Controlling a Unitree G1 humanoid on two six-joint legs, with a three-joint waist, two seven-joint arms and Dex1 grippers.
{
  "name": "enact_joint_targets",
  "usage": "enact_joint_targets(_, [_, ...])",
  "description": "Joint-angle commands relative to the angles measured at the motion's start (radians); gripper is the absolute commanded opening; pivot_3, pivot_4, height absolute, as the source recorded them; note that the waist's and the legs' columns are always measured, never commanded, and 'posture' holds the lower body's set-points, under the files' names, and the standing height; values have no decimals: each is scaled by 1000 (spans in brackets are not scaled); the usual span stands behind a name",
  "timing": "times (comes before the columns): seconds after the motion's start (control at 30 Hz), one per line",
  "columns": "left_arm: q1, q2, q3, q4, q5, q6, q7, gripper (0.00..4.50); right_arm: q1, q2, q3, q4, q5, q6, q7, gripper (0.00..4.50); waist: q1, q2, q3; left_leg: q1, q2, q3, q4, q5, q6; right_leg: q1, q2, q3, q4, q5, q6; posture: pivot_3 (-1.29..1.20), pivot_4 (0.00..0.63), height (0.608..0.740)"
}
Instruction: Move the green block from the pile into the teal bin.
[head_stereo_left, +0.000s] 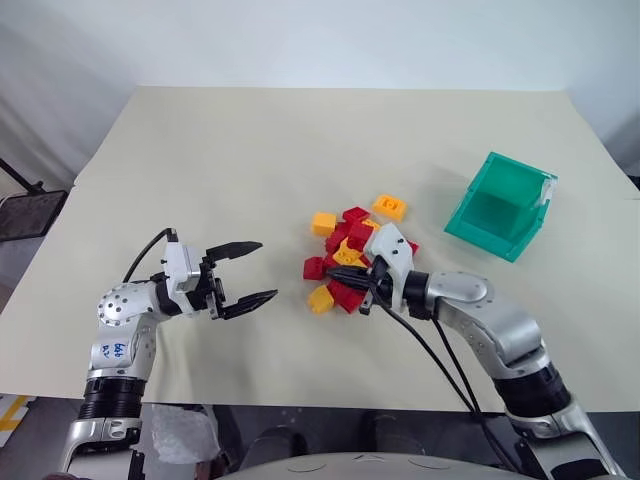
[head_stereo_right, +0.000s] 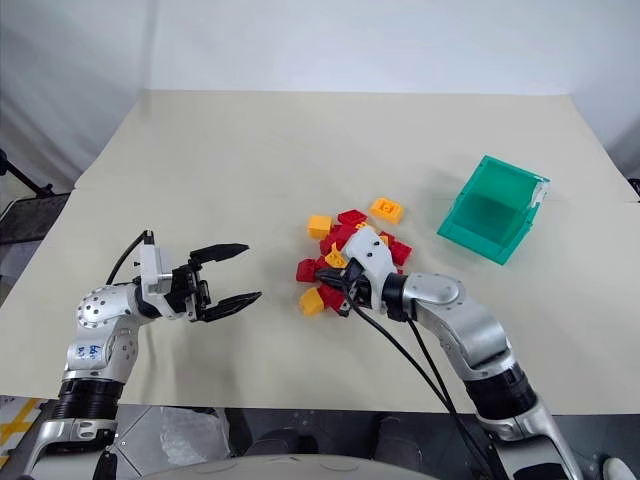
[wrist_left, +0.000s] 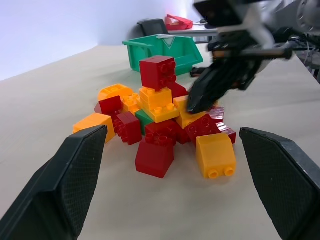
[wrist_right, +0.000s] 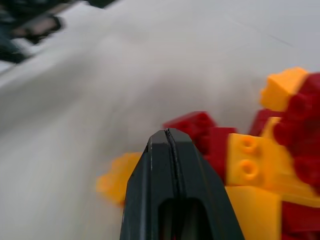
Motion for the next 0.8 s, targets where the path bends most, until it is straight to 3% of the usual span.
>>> enact_joint_targets(0.03, [18, 8, 19, -45, -12, -5, 21, 4500, -59, 21, -18, 136, -69, -104, -17, 8, -3, 0, 0, 0, 0, 0, 0, 0, 0, 0, 0, 0, 0, 0, 0, 0, 150, 740])
enact_joint_targets(0.3, [13, 4, 9, -47, -8, -5, 42, 4500, -120, -5, -92, 326, -172, -242, -65, 8, -14, 0, 0, 0, 0, 0, 0, 0, 0, 0, 0, 0, 0, 0, 0, 0, 150, 740])
enact_joint_targets(0.8, [-38, -13, -7, 4, 2, -13, 36, 4500, -57, -35, -162, 81, -114, -160, -13, 8, -15, 0, 0, 0, 1, 0, 0, 0, 0, 0, 0, 1, 0, 0, 0, 0, 150, 740])
